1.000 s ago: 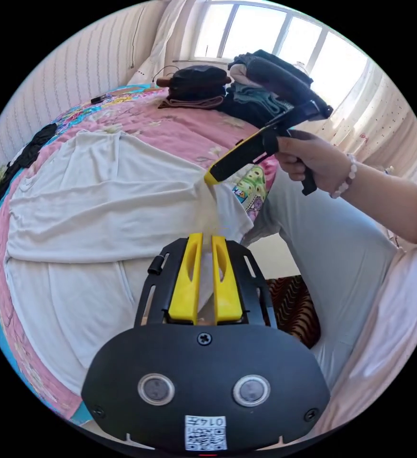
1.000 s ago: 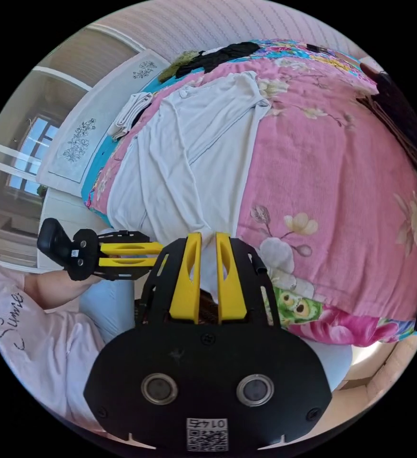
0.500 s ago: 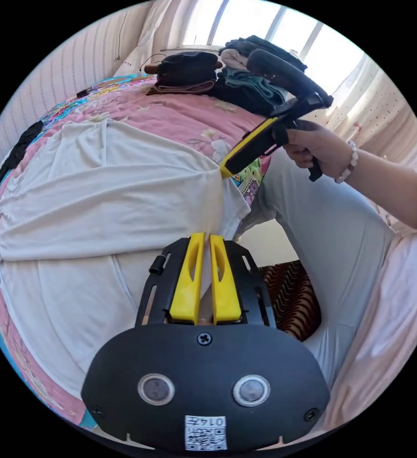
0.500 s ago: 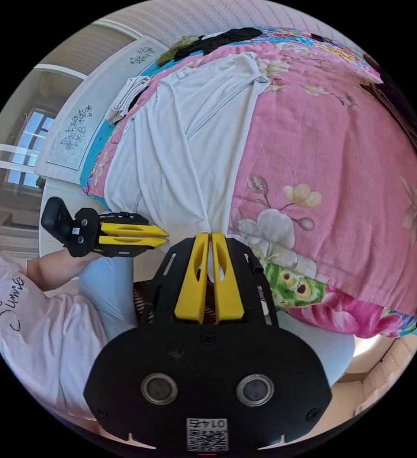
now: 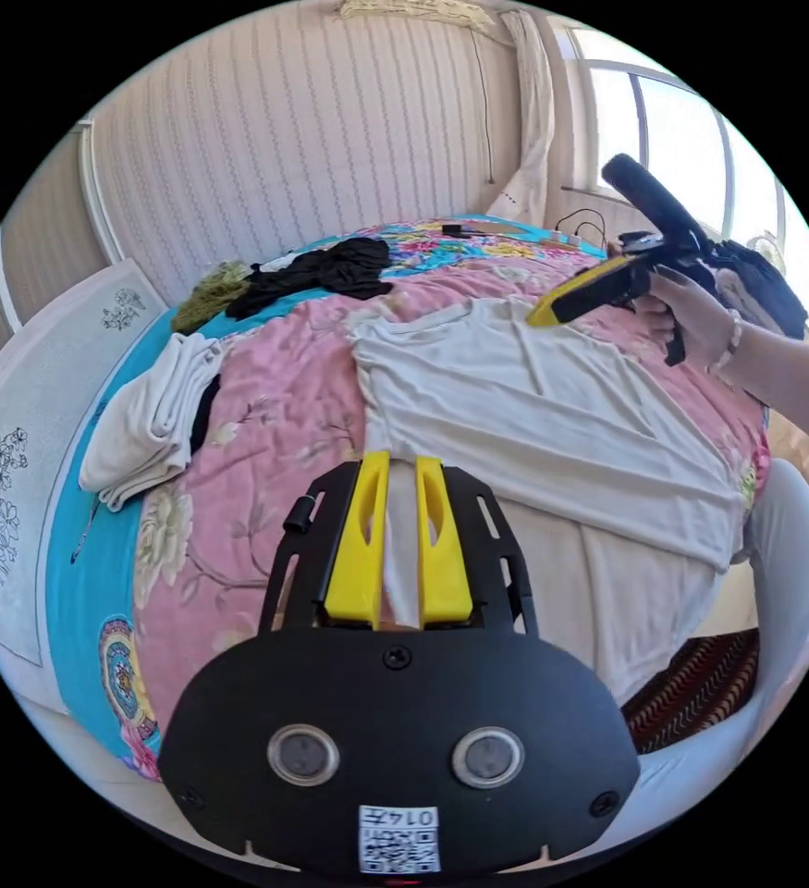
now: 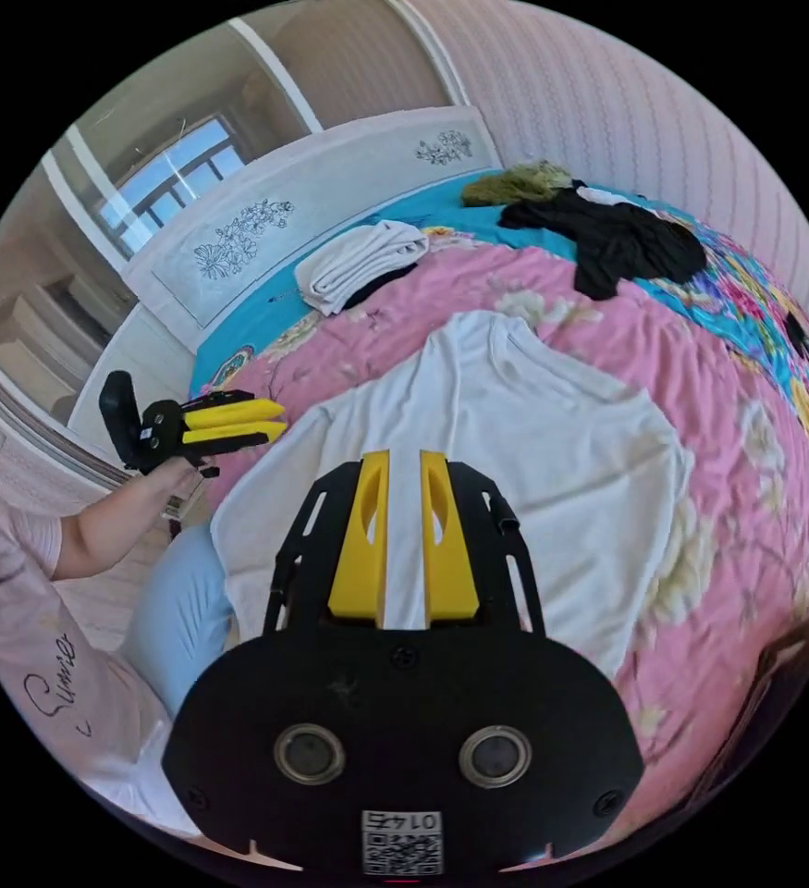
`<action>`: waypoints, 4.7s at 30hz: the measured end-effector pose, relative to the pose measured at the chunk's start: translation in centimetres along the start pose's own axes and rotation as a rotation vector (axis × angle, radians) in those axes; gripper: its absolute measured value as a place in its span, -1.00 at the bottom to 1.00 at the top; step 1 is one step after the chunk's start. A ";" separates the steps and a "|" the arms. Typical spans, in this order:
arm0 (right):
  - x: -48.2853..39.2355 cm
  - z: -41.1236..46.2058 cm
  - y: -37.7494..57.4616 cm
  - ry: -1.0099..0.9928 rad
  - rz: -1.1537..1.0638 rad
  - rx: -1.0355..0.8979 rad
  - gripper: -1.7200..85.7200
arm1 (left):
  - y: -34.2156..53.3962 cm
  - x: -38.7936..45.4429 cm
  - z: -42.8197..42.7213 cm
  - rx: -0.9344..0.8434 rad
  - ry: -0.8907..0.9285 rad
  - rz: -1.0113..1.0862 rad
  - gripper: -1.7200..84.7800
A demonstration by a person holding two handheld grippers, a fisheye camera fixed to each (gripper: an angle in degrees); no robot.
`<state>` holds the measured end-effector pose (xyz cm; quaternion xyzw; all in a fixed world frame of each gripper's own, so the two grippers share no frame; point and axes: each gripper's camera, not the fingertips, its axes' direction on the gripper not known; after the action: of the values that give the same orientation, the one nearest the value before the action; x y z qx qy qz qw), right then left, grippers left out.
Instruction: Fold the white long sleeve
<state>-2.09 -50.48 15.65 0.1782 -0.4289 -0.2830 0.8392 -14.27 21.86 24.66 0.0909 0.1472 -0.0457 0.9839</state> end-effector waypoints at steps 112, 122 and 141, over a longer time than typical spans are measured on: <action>-2.3 -5.0 35.7 0.003 0.314 0.033 -0.82 | 7.2 -6.3 -16.1 -0.105 0.330 -0.221 -0.81; -5.5 -0.4 37.7 -0.244 0.133 -0.178 -0.91 | 11.2 -2.2 -14.3 -0.296 0.511 -0.174 -0.86; -6.4 3.9 34.2 -0.148 0.077 -0.187 -0.89 | 13.4 3.0 -12.0 -0.254 0.379 -0.090 -0.97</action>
<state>2.74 -20.17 32.42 0.0611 -0.4679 -0.3016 0.8285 -13.20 37.05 14.70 -0.0331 0.3376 -0.0526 0.9392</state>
